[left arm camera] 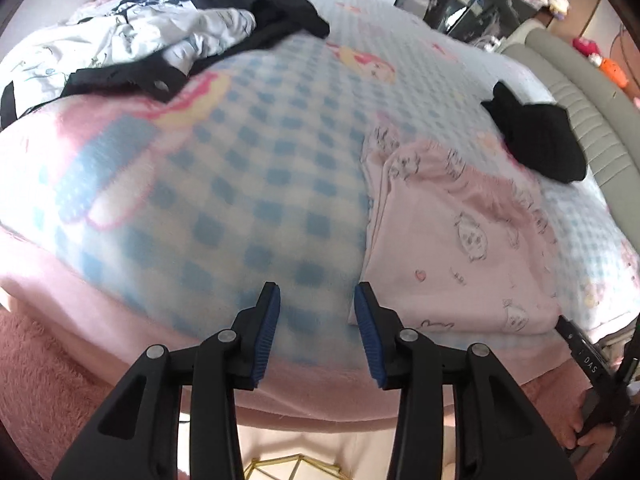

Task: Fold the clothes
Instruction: 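Lift both open grippers back from the folded pink pants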

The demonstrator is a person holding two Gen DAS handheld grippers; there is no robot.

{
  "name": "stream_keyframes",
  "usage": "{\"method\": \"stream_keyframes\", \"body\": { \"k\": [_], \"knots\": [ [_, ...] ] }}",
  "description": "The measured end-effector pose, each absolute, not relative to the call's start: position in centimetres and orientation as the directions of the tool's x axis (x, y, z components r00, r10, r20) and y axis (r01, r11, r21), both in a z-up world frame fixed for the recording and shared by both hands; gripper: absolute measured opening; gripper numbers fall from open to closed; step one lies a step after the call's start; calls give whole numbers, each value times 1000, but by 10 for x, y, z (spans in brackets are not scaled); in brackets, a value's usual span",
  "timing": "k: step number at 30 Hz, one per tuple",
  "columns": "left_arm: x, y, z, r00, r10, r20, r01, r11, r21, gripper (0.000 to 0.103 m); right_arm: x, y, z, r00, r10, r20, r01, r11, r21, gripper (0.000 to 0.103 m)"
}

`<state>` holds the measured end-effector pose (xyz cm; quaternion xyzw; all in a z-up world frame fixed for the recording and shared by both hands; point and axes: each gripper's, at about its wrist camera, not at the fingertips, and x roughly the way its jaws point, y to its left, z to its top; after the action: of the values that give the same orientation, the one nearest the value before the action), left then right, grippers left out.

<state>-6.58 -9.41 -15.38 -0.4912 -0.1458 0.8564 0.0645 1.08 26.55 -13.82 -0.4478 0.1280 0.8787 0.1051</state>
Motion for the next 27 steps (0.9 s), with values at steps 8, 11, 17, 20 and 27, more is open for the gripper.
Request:
{"method": "stream_keyframes", "body": {
  "k": [8, 11, 17, 20, 27],
  "knots": [
    [-71, -47, -140, -513, 364, -777, -131, -928, -348, 40, -3, 258, -132, -594, 18, -804, -225, -964, 145, 50],
    [-73, -20, -140, -502, 339, -796, -183, -941, -286, 40, -15, 250, -139, -571, 18, -821, -190, -976, 110, 50],
    [-81, -13, -166, -438, 284, -853, -164, -958, -235, 40, -18, 251, -155, -545, 42, -837, -195, -978, 77, 50],
    [-81, -11, -162, -444, 278, -852, -170, -960, -225, 40, -22, 251, -151, -567, 15, -824, -169, -981, 98, 50],
    [-89, 35, -136, -478, 375, -794, -312, -918, -246, 40, -39, 245, -146, -574, 50, -817, -155, -987, 49, 49]
  ]
}}
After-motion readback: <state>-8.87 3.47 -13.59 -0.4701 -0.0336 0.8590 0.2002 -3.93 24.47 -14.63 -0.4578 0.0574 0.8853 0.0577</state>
